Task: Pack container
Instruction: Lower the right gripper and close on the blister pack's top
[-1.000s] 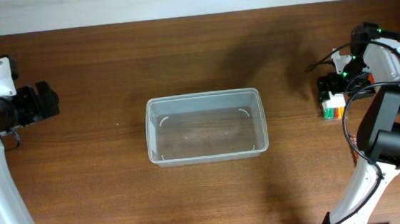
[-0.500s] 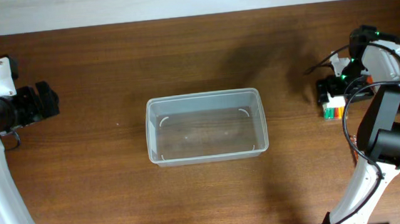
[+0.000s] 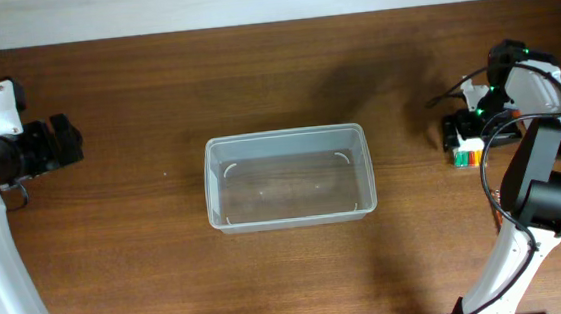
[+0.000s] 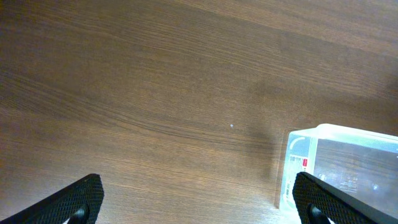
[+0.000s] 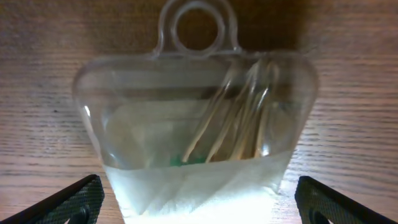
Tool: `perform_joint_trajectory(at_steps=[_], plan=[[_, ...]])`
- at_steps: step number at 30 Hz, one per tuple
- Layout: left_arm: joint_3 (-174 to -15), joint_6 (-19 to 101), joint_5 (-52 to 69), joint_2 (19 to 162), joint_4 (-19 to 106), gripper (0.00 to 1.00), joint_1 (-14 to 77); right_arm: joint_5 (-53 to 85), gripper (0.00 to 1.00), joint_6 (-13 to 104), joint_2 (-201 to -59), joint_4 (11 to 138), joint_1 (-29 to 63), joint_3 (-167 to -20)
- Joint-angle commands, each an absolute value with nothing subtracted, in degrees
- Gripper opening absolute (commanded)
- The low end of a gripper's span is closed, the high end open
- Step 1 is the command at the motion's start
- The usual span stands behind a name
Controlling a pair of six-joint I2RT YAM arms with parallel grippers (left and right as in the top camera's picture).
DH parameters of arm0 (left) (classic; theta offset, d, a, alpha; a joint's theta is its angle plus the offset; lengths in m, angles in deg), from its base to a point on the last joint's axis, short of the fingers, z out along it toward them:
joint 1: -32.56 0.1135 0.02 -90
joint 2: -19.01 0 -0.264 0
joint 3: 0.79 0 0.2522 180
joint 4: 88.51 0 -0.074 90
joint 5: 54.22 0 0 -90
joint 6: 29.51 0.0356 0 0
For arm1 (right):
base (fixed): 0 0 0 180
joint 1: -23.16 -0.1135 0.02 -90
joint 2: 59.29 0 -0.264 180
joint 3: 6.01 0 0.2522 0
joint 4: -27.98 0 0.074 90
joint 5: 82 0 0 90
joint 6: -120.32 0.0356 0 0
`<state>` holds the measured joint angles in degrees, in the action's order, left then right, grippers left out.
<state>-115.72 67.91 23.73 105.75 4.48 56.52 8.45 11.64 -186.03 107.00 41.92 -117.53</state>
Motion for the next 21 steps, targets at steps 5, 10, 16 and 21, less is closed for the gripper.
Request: perform_joint_trajectory(at_steps=[5, 10, 16, 21], plan=[[-116.88, 67.41, 23.12, 105.91, 4.61, 0.99, 56.72, 8.32, 0.99, 11.25, -186.92, 104.68, 41.84, -117.03], [-116.88, 67.41, 23.12, 105.91, 4.59, 0.99, 56.72, 9.37, 0.99, 11.27, -187.19, 103.68, 41.81, -117.00], [-116.88, 67.41, 23.12, 105.91, 4.61, 0.99, 56.72, 9.96, 0.99, 11.25, -187.25, 102.37, 41.81, -116.83], [-116.88, 67.41, 23.12, 105.91, 4.61, 0.99, 56.72, 10.40, 0.99, 11.23, -187.30, 102.08, 41.81, -116.83]])
